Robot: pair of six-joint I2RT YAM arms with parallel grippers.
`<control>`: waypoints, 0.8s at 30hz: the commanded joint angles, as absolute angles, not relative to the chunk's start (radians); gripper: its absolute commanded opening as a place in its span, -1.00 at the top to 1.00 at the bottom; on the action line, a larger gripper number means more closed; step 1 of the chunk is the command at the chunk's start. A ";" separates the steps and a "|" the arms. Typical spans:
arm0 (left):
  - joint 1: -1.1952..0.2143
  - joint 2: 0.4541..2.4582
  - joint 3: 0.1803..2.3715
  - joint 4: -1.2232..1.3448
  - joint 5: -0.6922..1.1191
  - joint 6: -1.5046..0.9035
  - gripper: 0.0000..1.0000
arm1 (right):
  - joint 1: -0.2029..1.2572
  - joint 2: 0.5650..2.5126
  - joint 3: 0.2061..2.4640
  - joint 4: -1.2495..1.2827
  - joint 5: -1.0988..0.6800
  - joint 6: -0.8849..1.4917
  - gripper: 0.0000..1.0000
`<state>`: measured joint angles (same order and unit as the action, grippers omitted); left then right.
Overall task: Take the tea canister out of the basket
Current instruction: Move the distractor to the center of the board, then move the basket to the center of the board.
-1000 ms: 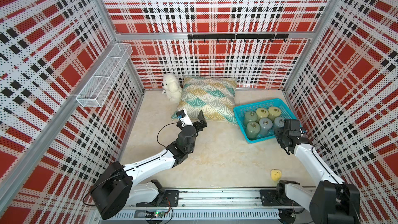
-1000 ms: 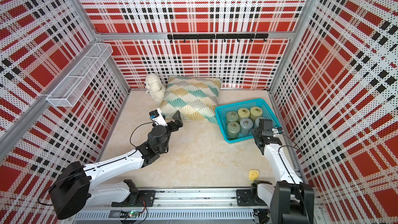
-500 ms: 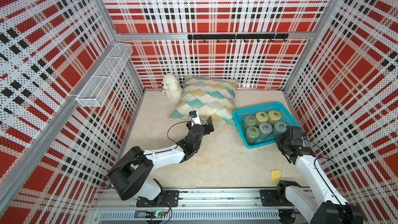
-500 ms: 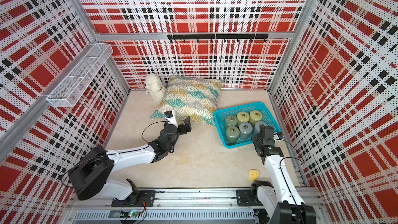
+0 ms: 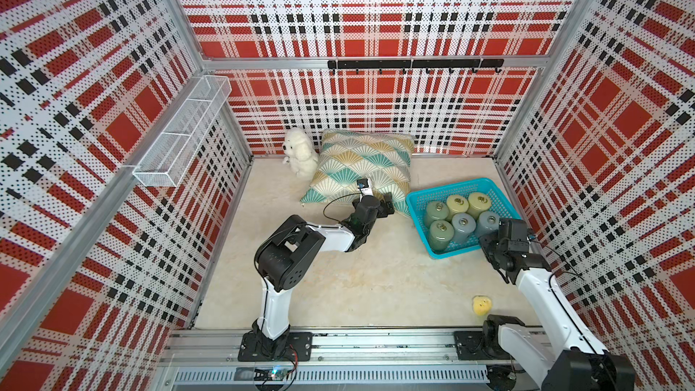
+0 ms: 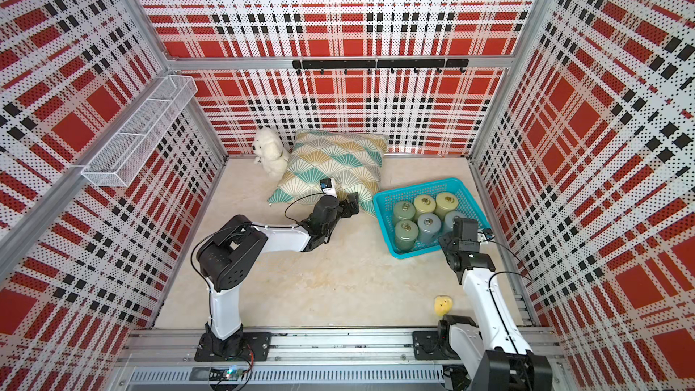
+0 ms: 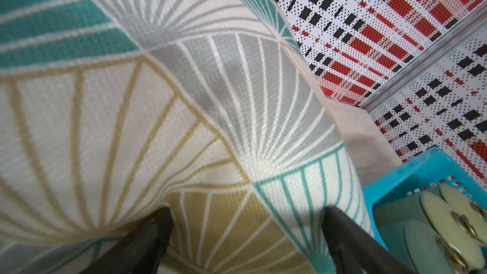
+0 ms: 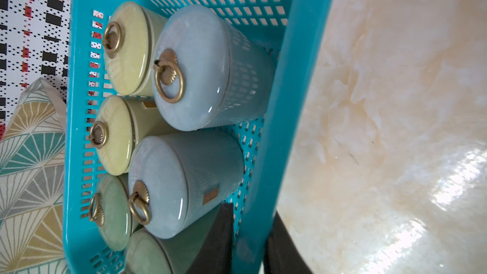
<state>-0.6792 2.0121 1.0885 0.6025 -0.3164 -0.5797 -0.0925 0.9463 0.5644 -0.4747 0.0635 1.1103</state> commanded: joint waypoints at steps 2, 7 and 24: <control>-0.624 2.096 1.178 0.625 -0.265 -0.601 -0.93 | -0.094 0.914 0.632 -0.460 0.043 1.045 0.50; -0.599 2.128 1.238 0.623 -0.227 -0.601 -0.92 | -0.094 0.892 0.641 -0.480 0.003 1.027 0.62; -0.662 1.878 1.045 0.624 -0.298 -0.514 -0.99 | 0.426 0.892 0.601 -0.446 0.225 1.256 0.55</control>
<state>-0.6716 1.9095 1.0611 0.5964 -0.2924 -0.5423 0.3359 0.8867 0.5720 -0.5541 0.2546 1.3350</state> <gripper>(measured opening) 0.995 0.220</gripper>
